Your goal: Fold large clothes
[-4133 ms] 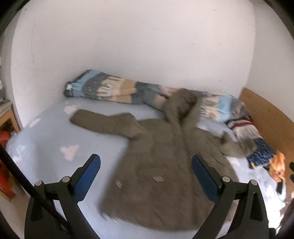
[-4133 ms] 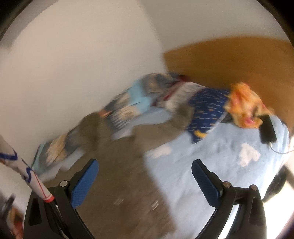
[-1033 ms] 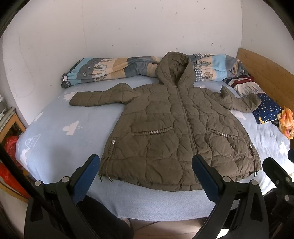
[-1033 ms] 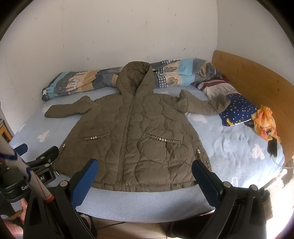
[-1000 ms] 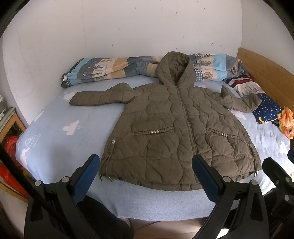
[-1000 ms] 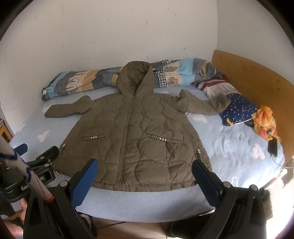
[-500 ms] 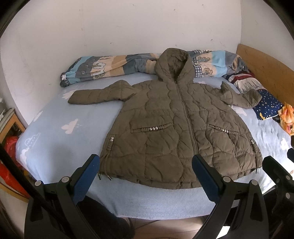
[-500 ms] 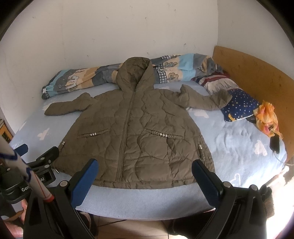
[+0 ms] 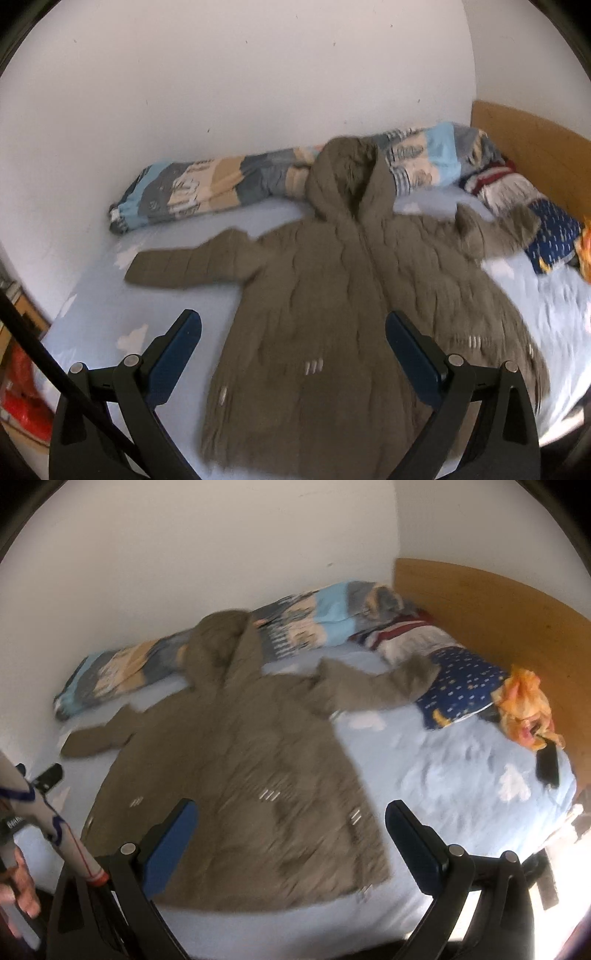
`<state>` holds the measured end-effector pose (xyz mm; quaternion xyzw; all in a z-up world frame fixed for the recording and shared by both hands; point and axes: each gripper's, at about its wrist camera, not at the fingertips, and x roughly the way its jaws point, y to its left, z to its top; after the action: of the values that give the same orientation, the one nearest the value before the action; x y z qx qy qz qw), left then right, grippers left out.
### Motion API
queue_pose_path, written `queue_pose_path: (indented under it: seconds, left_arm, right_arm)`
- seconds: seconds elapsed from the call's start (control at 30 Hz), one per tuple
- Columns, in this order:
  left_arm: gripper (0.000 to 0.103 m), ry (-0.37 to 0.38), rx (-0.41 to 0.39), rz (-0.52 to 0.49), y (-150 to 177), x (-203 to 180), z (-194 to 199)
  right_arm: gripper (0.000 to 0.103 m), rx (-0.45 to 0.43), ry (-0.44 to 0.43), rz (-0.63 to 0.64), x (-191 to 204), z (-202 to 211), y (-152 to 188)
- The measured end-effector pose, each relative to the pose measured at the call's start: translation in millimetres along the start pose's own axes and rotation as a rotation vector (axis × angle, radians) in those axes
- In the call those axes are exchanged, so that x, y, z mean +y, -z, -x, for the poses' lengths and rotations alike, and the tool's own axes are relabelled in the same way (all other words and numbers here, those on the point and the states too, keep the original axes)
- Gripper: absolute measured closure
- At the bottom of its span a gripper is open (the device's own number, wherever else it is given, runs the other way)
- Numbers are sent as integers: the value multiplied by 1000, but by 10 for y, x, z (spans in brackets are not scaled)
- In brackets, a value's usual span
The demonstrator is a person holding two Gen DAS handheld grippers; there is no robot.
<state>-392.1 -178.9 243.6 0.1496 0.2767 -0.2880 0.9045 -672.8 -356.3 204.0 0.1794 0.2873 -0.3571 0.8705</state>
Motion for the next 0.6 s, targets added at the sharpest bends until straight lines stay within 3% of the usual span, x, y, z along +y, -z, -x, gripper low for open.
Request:
queue_pose_path:
  seconds: [0.07,0.17,0.3,0.37,0.43,0.6]
  left_arm:
    - [3,52,1,-4,-169,-90,-331]
    - [3,141,2,8,-139,-172,-869]
    - [3,135,191,0,-15,-238,-1573]
    - [3,152,214,-1,-62,-266,-1773]
    - [3,106,207,11,-93,-247,-1922]
    - [3,115,311,85,-84,-214,-2413]
  right_arm:
    - [0,-1,-5,-36,-240,-120,-214]
    - [0,36,-24,-90,-572,-401,-480]
    - [0,93,-22,-212,-1134,-918,-774]
    - [0,102,-12,-264,-1413,-1127,-882]
    - [0,117,22,-319,-1691,-1394,-1034]
    - [2,131,62,-431,-2378,-2118,-1475]
